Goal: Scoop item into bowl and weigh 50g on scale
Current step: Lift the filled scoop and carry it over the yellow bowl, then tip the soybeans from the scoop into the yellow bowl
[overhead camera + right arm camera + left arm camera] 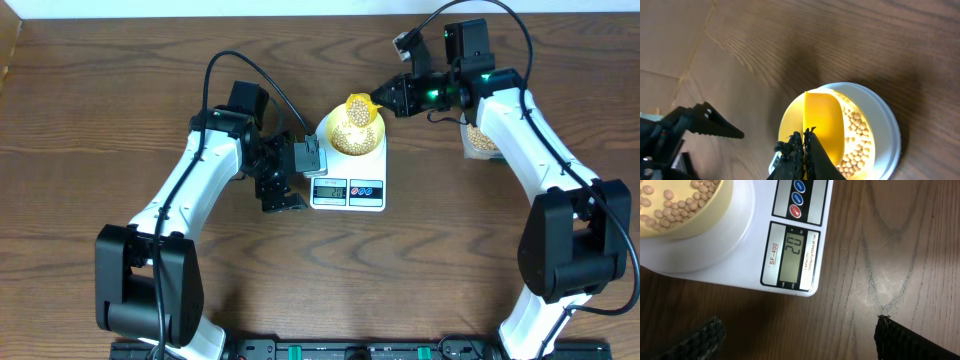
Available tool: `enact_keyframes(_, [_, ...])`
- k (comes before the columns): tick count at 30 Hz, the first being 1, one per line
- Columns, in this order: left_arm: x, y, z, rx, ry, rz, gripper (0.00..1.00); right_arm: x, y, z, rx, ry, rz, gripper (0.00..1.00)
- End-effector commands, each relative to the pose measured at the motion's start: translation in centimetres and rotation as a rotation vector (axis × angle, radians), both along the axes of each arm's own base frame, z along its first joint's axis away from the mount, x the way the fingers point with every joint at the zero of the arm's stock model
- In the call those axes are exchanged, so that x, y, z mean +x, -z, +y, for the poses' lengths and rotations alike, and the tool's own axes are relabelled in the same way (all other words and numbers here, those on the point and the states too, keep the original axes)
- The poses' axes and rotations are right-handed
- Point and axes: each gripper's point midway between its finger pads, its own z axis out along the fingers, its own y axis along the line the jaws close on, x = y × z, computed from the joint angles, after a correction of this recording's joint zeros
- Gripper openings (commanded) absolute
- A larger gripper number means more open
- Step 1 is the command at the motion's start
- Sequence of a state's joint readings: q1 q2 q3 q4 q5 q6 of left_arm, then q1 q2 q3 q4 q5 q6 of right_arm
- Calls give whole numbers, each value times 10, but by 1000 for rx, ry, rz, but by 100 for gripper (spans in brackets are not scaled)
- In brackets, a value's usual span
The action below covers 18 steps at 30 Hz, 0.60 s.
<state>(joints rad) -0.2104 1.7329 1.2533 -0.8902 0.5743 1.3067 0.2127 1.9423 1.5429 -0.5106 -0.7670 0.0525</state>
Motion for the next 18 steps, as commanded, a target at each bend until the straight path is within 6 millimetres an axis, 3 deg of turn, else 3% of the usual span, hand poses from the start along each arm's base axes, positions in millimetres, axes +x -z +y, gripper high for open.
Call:
enact_keyframes(1, [-2,1,-1,-13,5,12,98,0,-13,3,-33,-72,-127,1])
enact_keyframes(7, [-2,1,-1,-13,5,12,97,-3,-32,3,-91,-165,-304,1])
enact_keyframes(18, [-2,1,-1,-13,6,12,98,-7,-33,11,-186,-284,-469,1])
